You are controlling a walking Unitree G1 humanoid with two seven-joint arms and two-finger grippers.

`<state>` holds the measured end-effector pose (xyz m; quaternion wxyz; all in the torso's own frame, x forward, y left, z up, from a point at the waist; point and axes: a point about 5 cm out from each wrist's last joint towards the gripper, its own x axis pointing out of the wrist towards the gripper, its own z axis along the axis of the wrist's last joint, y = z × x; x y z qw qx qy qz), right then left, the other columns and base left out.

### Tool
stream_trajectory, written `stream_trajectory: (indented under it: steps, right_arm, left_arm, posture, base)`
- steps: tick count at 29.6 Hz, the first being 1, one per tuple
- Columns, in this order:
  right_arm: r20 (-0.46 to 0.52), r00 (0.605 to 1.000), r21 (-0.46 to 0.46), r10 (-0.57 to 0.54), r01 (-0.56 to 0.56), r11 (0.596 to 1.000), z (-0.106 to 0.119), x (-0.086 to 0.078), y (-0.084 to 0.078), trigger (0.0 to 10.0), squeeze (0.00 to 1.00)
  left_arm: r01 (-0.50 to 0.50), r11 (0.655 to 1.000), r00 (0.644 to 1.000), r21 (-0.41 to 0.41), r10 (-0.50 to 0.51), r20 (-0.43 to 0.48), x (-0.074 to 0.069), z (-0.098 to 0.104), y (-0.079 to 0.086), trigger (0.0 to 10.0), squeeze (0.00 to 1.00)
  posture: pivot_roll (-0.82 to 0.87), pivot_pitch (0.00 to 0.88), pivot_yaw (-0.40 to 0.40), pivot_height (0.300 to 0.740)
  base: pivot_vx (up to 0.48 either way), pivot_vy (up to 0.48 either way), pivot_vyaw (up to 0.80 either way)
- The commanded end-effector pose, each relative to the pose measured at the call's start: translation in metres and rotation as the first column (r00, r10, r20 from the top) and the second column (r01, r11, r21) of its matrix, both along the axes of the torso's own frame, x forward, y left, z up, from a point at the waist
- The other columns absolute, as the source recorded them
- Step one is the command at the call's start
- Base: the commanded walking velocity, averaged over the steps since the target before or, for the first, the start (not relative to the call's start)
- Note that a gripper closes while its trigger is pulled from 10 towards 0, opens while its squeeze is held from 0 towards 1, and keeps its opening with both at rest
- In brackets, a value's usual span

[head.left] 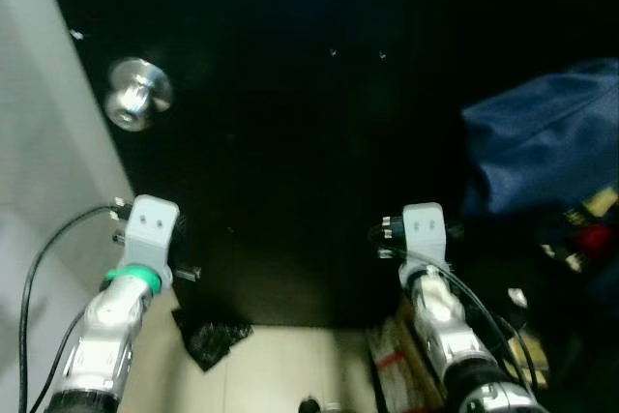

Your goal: Clothes washing

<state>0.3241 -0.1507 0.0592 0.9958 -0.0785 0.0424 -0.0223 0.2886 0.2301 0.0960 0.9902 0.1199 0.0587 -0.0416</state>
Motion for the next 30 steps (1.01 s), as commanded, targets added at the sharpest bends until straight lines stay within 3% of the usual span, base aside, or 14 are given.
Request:
stream_trajectory:
  steps: [1, 10, 15, 18, 23, 24, 26, 28, 30]
  right_arm:
    - [0.034, 0.999, 0.004, 0.038, -0.038, 0.999, 0.008, 0.004, 0.005, 10.0, 0.0]
    - [0.066, 0.991, -0.035, 0.114, -0.112, 0.993, 0.014, 0.005, 0.012, 10.0, 0.0]
    - [0.108, 0.985, -0.048, 0.137, -0.132, 0.99, 0.024, 0.008, 0.012, 10.0, 0.0]
    - [0.217, 0.962, -0.048, 0.165, -0.158, 0.986, 0.054, 0.018, 0.016, 10.0, 0.0]
    - [0.282, 0.943, -0.028, 0.178, -0.177, 0.984, 0.075, 0.023, 0.019, 10.0, 0.0]
    - [0.319, 0.933, 0.001, 0.167, -0.176, 0.984, 0.088, 0.026, 0.02, 10.0, 0.0]
    - [0.343, 0.926, 0.021, 0.158, -0.176, 0.984, 0.096, 0.028, 0.02, 10.0, 0.0]
    - [0.418, 0.894, 0.059, 0.159, -0.202, 0.978, 0.124, 0.032, 0.022, 10.0, 0.0]
    - [0.431, 0.881, 0.058, 0.196, -0.244, 0.968, 0.133, 0.032, 0.027, 10.0, 0.0]
  left_arm:
    - [-0.026, 1.0, 1.0, -0.008, 0.026, 0.0, -0.001, -0.001, 0.006, 10.0, 0.0]
    - [-0.066, 0.998, 0.998, -0.006, 0.066, 0.009, -0.003, 0.0, 0.016, 10.0, 0.0]
    - [-0.114, 0.991, 0.992, -0.068, 0.117, 0.044, 0.001, 0.009, 0.022, 10.0, 0.0]
    - [-0.108, 0.99, 0.982, -0.093, 0.12, 0.144, 0.011, 0.041, 0.027, 10.0, 0.0]
    - [-0.112, 0.989, 0.968, -0.098, 0.131, 0.214, 0.017, 0.064, 0.034, 10.0, 0.0]
    - [-0.111, 0.987, 0.958, -0.115, 0.137, 0.253, 0.02, 0.079, 0.037, 10.0, 0.0]
    - [-0.109, 0.986, 0.95, -0.127, 0.141, 0.279, 0.022, 0.089, 0.04, 10.0, 0.0]
    - [-0.034, 0.992, 0.937, -0.125, 0.075, 0.34, 0.026, 0.116, 0.036, 10.0, 0.0]
    - [0.07, 0.996, 0.942, -0.062, -0.045, 0.334, 0.025, 0.12, 0.024, 10.0, 0.0]
  posture:
    - [0.13, 0.036, -0.012, 0.74]
    - [0.13, 0.032, -0.016, 0.74]
    - [0.13, 0.036, -0.016, 0.74]
    - [0.13, 0.037, -0.015, 0.74]
    - [0.13, 0.038, -0.016, 0.74]
    - [0.13, 0.039, -0.015, 0.74]
    - [0.13, 0.039, -0.015, 0.74]
    - [0.13, 0.04, -0.012, 0.74]
    - [0.13, 0.038, -0.011, 0.74]
  base:
    - [0.0, 0.0, -0.8]
    - [0.0, 0.0, -0.8]
    - [0.0, 0.0, -0.8]
    - [0.0, 0.0, -0.8]
    - [0.0, 0.0, -0.8]
    - [0.0, 0.0, -0.8]
    - [0.0, 0.0, -0.8]
    - [0.0, 0.0, -0.8]
    - [0.0, 0.0, -0.8]
